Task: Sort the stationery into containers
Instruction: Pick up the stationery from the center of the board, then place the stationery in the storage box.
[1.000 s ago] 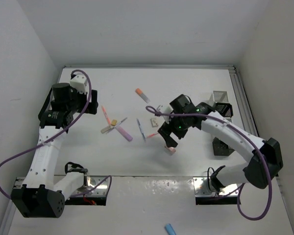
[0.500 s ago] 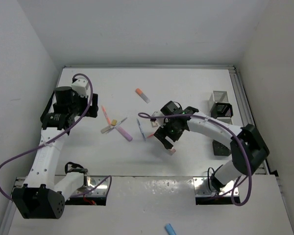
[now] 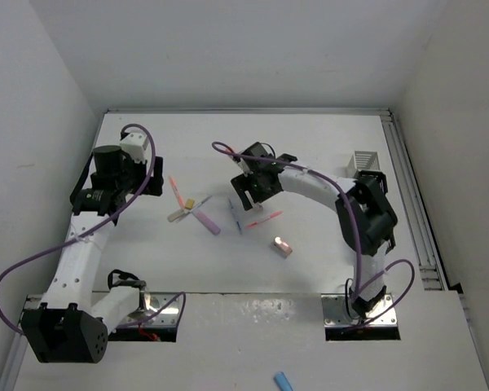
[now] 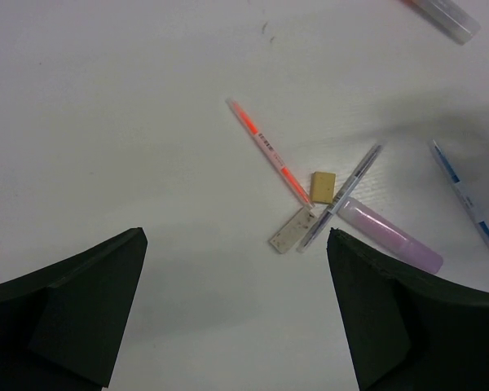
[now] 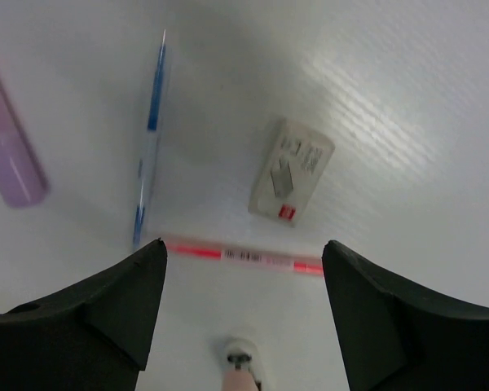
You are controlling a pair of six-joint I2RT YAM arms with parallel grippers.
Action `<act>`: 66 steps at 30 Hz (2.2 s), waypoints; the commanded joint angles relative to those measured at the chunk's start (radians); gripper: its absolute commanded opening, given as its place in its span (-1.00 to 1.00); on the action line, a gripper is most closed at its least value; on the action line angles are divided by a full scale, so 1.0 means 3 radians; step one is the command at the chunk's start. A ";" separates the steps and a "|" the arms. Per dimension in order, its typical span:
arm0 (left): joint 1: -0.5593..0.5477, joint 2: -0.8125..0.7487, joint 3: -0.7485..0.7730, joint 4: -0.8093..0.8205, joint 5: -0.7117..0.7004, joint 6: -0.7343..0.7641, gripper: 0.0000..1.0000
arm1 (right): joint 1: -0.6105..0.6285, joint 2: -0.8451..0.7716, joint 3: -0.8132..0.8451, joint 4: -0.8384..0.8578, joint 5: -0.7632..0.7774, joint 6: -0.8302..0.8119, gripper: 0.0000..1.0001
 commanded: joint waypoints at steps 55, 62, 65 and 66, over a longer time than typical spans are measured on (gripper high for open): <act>-0.0006 0.0349 0.0167 0.0779 0.0399 -0.0075 0.99 | -0.1337 -0.4702 -0.2604 -0.0456 0.1559 -0.0134 -1.00; -0.0011 0.0354 0.0162 0.0758 0.0399 -0.0162 0.98 | -0.1363 -0.4780 -0.2773 -0.0236 0.1923 -0.0216 -1.00; -0.0006 0.0359 0.0157 0.0748 0.0394 -0.0157 0.99 | -0.1424 -0.4683 -0.2829 -0.0200 0.2143 -0.0186 -1.00; -0.0006 0.0359 0.0157 0.0748 0.0389 -0.0167 0.99 | -0.1505 -0.4647 -0.2830 -0.0190 0.2143 -0.0165 -1.00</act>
